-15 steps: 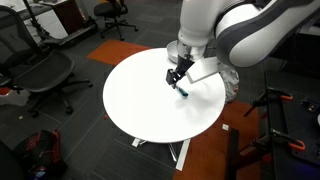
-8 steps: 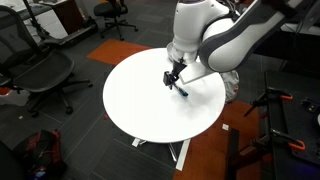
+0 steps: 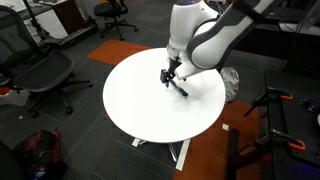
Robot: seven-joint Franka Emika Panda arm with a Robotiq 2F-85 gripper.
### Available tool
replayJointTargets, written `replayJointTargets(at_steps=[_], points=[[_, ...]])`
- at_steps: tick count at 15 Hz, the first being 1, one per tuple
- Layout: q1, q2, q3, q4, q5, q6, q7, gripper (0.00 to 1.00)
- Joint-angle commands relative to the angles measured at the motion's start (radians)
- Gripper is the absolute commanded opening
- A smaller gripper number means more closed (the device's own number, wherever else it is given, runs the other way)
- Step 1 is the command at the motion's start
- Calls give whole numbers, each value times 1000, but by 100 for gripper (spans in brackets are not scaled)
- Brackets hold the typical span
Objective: Put the marker in the bowl
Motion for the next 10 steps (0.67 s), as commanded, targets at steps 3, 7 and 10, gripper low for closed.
replayJointTargets(at_steps=[3,7,10], points=[[-11,50,1,58,75,3,-89,100],[-6,65,-3,67,93,5,-100,74],[-6,72,-4,67,97,7,-98,63]])
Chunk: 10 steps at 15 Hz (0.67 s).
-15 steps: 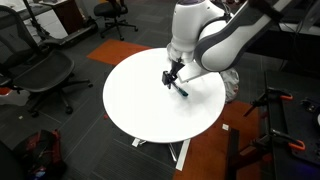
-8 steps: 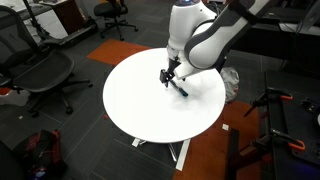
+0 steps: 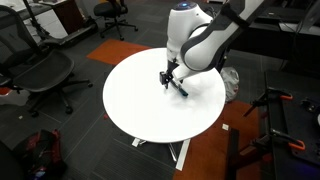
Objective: Put the marker in the bowl
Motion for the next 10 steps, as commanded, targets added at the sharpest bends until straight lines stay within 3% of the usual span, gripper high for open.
replayJointTargets(at_steps=[1,8,10], points=[[1,12,-3,12,40,8,-40,53],[7,0,-19,0,41,8,-32,1],[11,-18,-25,-11,37,5,-30,5]])
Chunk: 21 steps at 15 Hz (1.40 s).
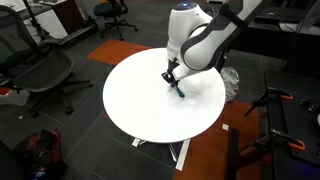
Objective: Put the marker in the bowl
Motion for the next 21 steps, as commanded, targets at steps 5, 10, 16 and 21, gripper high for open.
replayJointTargets(at_steps=[5,10,16,21], points=[[5,-100,-31,-51,24,-18,-32,5],[-43,-223,-30,-96,29,-95,-83,5],[-96,-330,-71,-104,19,-209,-106,5],[-128,-316,-93,-67,16,-211,-84,5]])
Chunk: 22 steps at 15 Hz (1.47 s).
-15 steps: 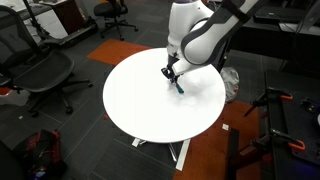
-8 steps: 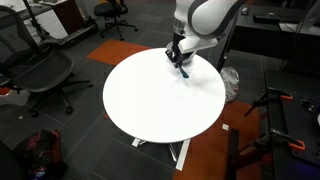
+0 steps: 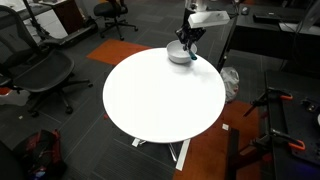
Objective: Put the marker in the bowl
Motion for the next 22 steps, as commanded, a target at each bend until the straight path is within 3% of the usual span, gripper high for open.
replayJointTargets(at_steps=[1,13,22], points=[[-14,1,-12,16,15,-14,-3,5],[-33,117,-75,154,13,-32,129,5],[-48,194,-78,262,15,-50,148,5]])
